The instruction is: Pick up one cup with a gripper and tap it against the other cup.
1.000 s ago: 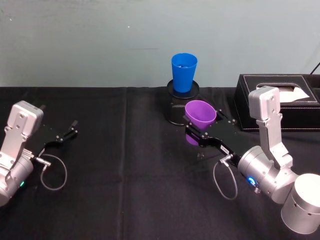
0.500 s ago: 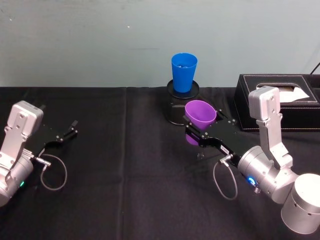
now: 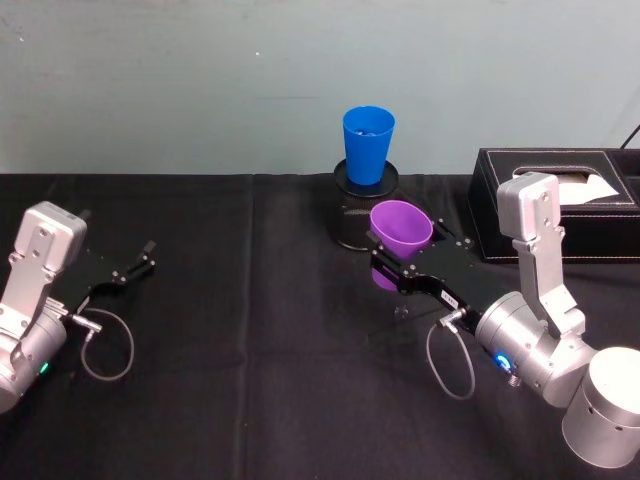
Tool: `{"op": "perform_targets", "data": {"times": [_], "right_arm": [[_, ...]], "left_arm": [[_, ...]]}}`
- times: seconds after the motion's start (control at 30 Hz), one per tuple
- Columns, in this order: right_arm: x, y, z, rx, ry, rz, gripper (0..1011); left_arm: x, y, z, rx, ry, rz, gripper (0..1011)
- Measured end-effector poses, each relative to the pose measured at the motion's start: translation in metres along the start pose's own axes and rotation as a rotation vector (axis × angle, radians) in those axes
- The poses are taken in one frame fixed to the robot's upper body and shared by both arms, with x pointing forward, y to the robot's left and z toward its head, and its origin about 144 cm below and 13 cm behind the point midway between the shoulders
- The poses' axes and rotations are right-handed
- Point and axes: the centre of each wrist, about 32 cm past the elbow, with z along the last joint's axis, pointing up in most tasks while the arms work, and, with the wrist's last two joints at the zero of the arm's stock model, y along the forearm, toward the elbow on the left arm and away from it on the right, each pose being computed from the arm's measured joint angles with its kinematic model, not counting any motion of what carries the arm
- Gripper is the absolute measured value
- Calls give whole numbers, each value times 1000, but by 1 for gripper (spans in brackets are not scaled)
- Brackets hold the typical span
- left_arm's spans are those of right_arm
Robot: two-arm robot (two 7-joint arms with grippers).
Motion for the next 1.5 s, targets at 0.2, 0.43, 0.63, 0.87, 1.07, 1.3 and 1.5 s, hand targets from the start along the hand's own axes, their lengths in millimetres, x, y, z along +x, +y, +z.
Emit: {"op": "perform_targets", "data": {"times": [0.2,0.43,0.63,0.87,1.07,1.3,1.5], "right_arm": [[0,4,2,9,0,-5,722],[3,22,12,15,-5,-19,722],[9,45,17,-4,-6,-37,722],[12,63,19,-29,6,-48,722],[13,73,21,-38,12,-56,722],[16,80,23,-37,26,-71,722],[19,84,25,-33,29,-80,722]], "left_arm": [[0,0,0,0,0,0,1000],[0,0,0,0,0,0,1000],[0,0,0,0,0,0,1000],[0,0,0,0,0,0,1000],[0,0,0,0,0,0,1000],[0,0,0,0,0,0,1000],[0,0,0,0,0,0,1000]]}}
